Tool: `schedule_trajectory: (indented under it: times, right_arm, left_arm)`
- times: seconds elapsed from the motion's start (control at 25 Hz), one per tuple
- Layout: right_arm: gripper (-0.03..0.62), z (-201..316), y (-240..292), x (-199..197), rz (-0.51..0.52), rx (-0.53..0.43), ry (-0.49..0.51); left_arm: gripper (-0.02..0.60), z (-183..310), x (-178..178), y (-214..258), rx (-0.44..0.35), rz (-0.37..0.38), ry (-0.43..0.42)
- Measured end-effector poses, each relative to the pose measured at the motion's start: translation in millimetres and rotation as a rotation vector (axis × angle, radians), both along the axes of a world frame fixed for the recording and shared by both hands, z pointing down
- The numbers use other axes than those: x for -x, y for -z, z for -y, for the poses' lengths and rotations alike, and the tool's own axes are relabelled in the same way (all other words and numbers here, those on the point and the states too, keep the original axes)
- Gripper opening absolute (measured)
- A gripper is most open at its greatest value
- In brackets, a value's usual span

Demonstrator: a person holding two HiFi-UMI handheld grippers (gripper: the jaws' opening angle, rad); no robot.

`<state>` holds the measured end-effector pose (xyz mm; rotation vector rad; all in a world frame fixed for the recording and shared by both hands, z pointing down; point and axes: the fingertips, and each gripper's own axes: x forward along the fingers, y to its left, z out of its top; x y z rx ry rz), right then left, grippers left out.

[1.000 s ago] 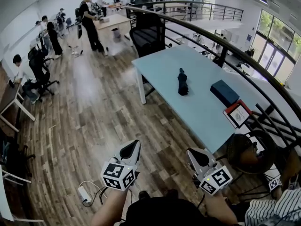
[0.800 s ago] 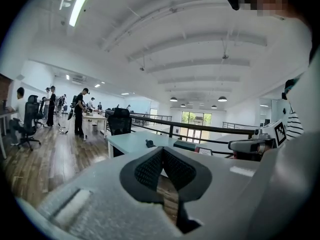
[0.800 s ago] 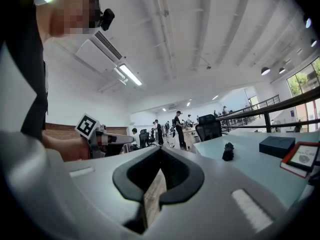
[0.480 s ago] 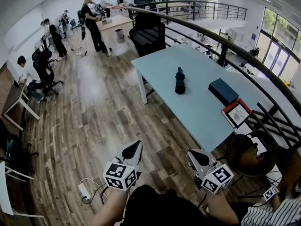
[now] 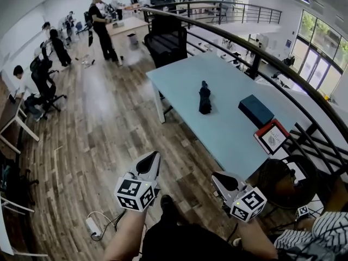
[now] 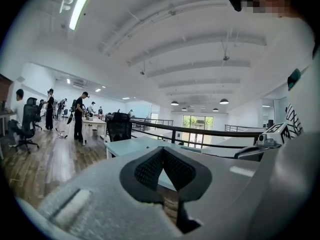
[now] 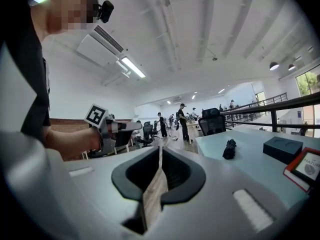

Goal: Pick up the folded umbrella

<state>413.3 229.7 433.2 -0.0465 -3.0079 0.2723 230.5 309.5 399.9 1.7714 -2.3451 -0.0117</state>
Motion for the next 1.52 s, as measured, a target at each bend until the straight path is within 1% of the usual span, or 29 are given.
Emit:
schedule_trajectory:
  times: [0.16, 0.32, 0.48, 0.68, 0.8, 0.96, 1.2, 1.36, 1.52]
  right_arm:
    - [0.018, 21.4, -8.2, 33.6, -0.028, 0.014, -0.023]
    - [0.018, 49.0, -15.4, 77.2, -0.039, 0.042, -0.065]
    - [0.018, 66.4, -16.0, 130.4, -0.051, 0.054, -0.071]
    - [0.018, 77.9, -17.2, 187.2, -0.06, 0.057, -0.062]
    - [0.018, 82.1, -23.4, 218.4, -0.072, 0.065, -0.055]
    - [0.018, 83.2, -28.9, 256.5, -0.088, 0.077, -0.048]
    - [0.018, 71.3, -36.0, 301.5, -0.11, 0.085, -0.012]
    - [0.017, 65.6, -54.5, 320.7, -0.145, 0.105, 0.01]
    - [0.017, 71.3, -68.4, 334.3, -0.168, 0.122, 0.021]
  left_arm:
    - [0.006, 21.3, 43.4, -11.5, 0.002, -0.034, -0.006]
    - [0.006, 46.2, 88.3, -30.5, 0.026, -0.064, -0.04]
    - [0.006, 69.4, 135.2, -36.6, 0.043, -0.065, -0.069]
    - [0.006, 87.9, 182.8, -35.9, 0.042, -0.065, -0.092]
    - [0.006, 92.8, 209.4, -37.7, 0.044, -0.062, -0.099]
    - [0.006, 89.6, 244.8, -41.8, 0.044, -0.07, -0.086]
    - [0.006, 82.5, 286.4, -48.2, 0.049, -0.08, -0.076]
    - [0.006, 83.2, 306.8, -58.6, 0.047, -0.091, -0.071]
    - [0.006, 89.6, 320.4, -74.3, 0.058, -0.11, -0.062]
